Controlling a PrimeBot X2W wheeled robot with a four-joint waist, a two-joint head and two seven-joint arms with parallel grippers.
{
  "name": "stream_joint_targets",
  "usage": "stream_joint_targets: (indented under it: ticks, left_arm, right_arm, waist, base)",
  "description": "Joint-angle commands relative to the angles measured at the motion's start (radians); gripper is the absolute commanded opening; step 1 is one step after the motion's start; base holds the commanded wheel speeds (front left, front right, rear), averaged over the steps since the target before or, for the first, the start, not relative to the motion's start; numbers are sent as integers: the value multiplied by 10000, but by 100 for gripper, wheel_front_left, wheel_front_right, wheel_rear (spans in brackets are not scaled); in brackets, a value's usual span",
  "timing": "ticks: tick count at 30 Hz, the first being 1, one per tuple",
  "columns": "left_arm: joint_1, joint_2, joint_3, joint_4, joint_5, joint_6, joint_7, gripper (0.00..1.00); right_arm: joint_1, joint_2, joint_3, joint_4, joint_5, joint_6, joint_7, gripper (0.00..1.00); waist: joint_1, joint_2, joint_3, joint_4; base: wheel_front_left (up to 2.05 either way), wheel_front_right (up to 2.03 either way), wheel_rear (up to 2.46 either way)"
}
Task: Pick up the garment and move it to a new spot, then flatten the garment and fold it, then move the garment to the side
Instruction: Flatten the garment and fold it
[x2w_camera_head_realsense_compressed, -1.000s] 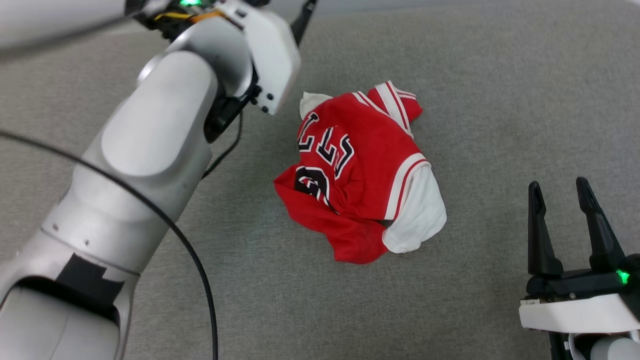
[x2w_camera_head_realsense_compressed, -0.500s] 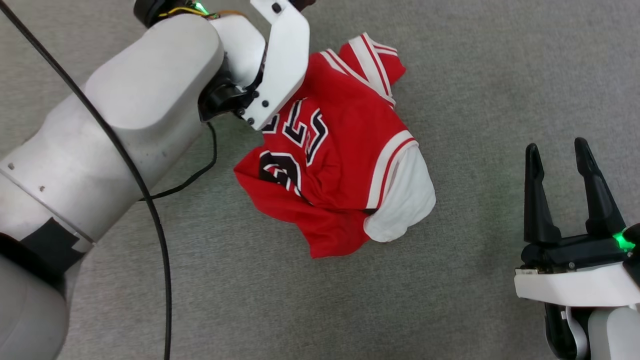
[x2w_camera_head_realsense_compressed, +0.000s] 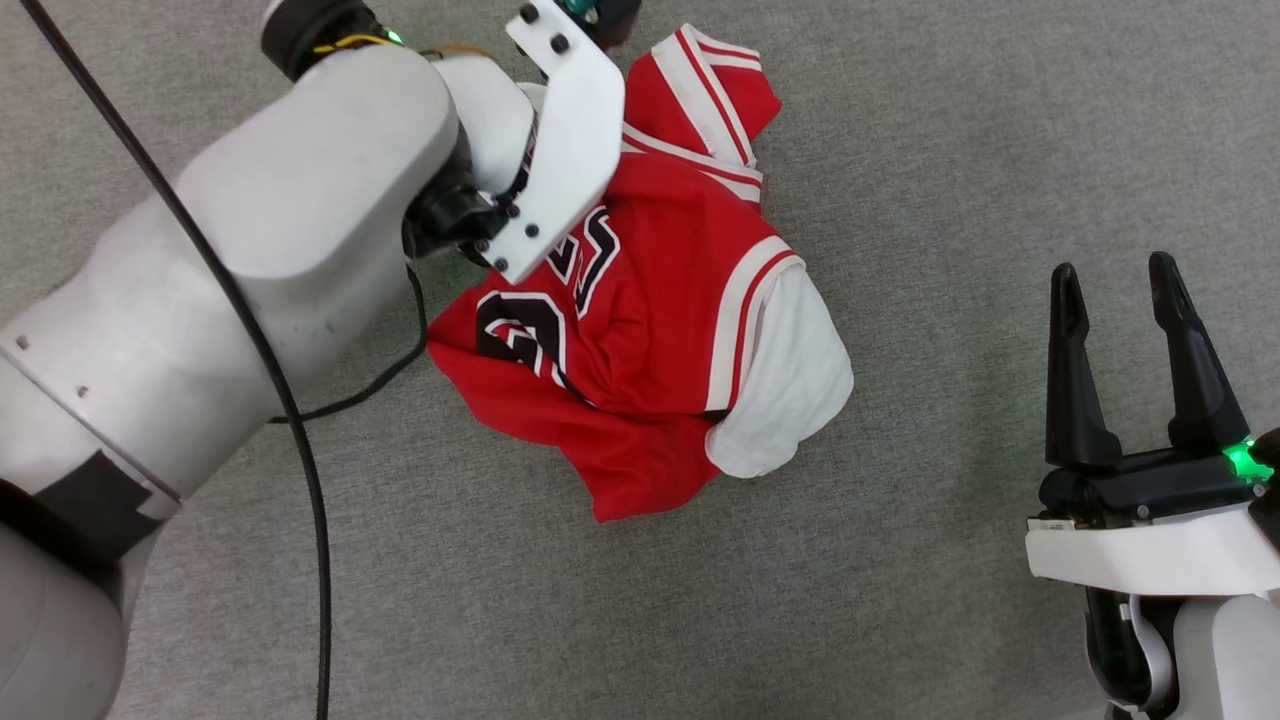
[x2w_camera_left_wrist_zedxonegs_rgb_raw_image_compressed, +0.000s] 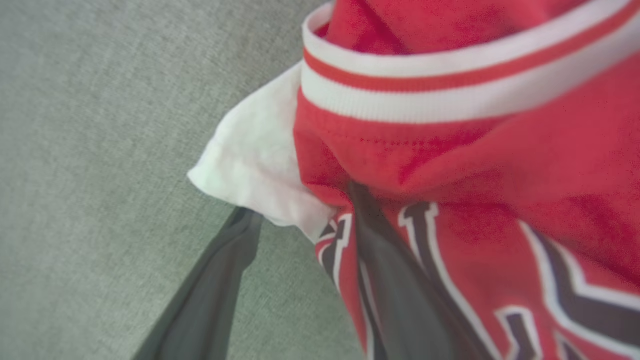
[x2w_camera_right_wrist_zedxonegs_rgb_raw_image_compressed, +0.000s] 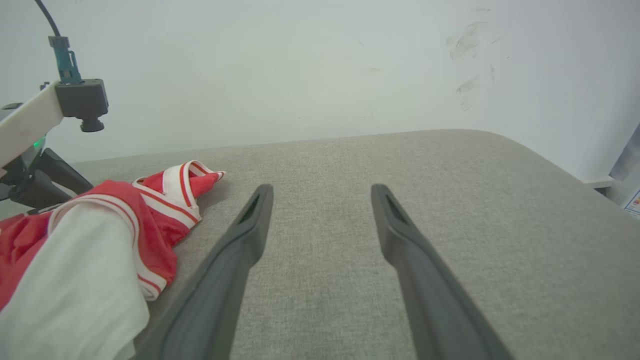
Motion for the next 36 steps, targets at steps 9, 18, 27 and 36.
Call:
stream_joint_targets:
  ticks: [9,18,27,36]
  left_arm:
    - [431,327,-186,-835,182,-51,-1977,0]
    - [1270,2177,-195,-1282,-501,-51,-2801,0]
    - [2810,2864,-169,612,-1551,-53,-2830,0]
    - [2810,2300,-134,1507,-1354,-53,-3938,100]
  right_arm:
    - [467,13,-58,183,-173,-7,-20,100]
    - [986,11,-198,245,-506,-7,-20,100]
    - [1162,11,-110,165,-607,-7,-20,100]
    - [1266,11,-203,256,-607,-7,-20,100]
  waist:
    - [-1,0,-1070,776]
    - [-1,0,-2187,1610]
    - [-1,0,-2132,1462]
    - [-1,0,-2352,1555]
  base:
    - [0,0,0]
    - [0,0,0]
    - [0,0,0]
    - [0,0,0]
